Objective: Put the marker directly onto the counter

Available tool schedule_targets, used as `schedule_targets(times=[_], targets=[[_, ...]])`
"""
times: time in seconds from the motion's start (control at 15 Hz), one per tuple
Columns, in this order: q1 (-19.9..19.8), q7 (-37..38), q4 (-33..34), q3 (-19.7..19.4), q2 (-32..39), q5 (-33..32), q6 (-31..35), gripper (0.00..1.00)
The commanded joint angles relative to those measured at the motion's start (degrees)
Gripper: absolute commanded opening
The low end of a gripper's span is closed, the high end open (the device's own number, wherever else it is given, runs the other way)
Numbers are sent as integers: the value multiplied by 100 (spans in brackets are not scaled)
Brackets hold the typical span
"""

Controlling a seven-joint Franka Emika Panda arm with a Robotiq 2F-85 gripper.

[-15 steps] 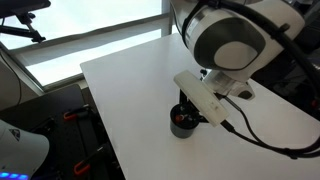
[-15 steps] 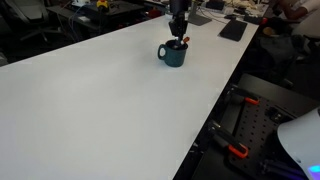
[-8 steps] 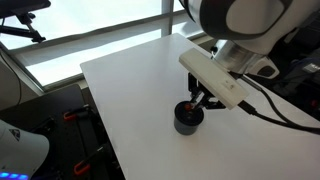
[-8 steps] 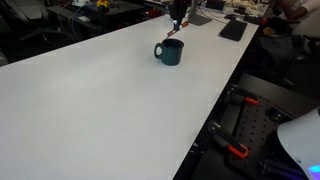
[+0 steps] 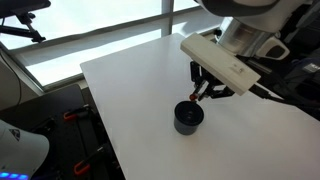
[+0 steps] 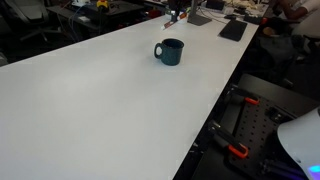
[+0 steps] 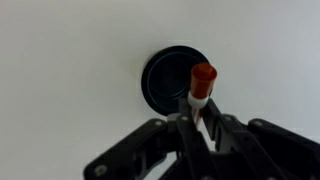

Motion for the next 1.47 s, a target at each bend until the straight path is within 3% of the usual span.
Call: schedule_targets(times=[0.0,0.47,1.07,1.4], targets=[[64,-564,-87,114,-200,236,-96,5],[253,-1514,81,361,-115,603,-424,5],[539,-1964,166,530,154,641,-806,5],[555,-1900,-12,504,327,586,-599,5]])
